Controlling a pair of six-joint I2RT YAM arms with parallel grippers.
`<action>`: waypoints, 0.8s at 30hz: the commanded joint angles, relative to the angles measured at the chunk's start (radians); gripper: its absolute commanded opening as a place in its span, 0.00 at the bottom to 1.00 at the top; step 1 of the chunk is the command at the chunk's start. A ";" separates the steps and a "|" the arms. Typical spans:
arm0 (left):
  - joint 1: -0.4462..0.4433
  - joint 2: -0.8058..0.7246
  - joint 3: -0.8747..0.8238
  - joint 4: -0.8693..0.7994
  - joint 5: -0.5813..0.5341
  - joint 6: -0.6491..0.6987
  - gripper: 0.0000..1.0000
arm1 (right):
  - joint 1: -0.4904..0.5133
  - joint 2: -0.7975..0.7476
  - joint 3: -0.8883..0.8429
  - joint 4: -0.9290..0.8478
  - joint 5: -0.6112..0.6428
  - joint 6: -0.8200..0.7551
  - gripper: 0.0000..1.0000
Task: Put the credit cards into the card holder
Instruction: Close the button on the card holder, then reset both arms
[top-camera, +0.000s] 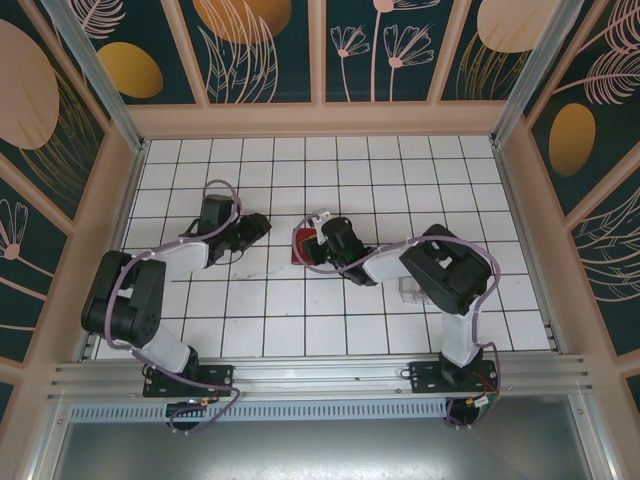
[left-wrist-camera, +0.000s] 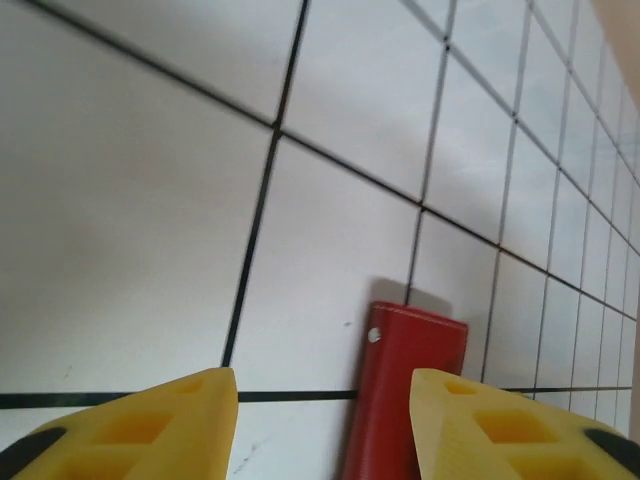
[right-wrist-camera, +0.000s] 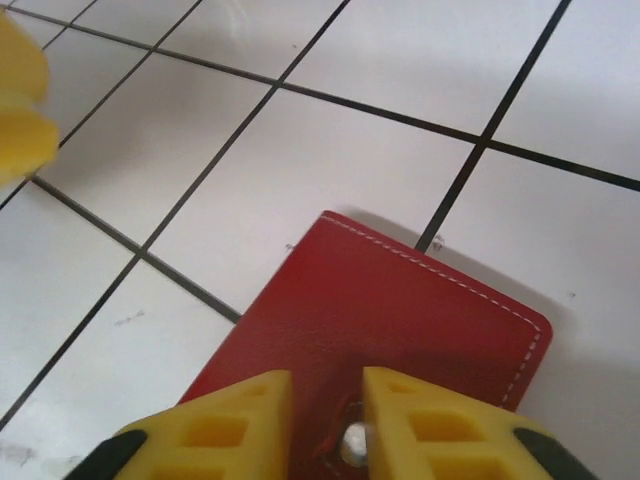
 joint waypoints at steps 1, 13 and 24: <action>0.004 -0.067 0.047 -0.062 -0.090 0.069 0.57 | -0.004 -0.130 0.072 -0.162 0.012 -0.011 0.37; 0.000 -0.502 -0.069 0.023 -0.532 0.235 0.99 | -0.129 -0.665 -0.075 -0.202 0.310 0.001 0.99; 0.000 -0.640 -0.424 0.444 -0.593 0.866 0.99 | -0.516 -1.083 -0.482 0.012 0.329 -0.177 0.99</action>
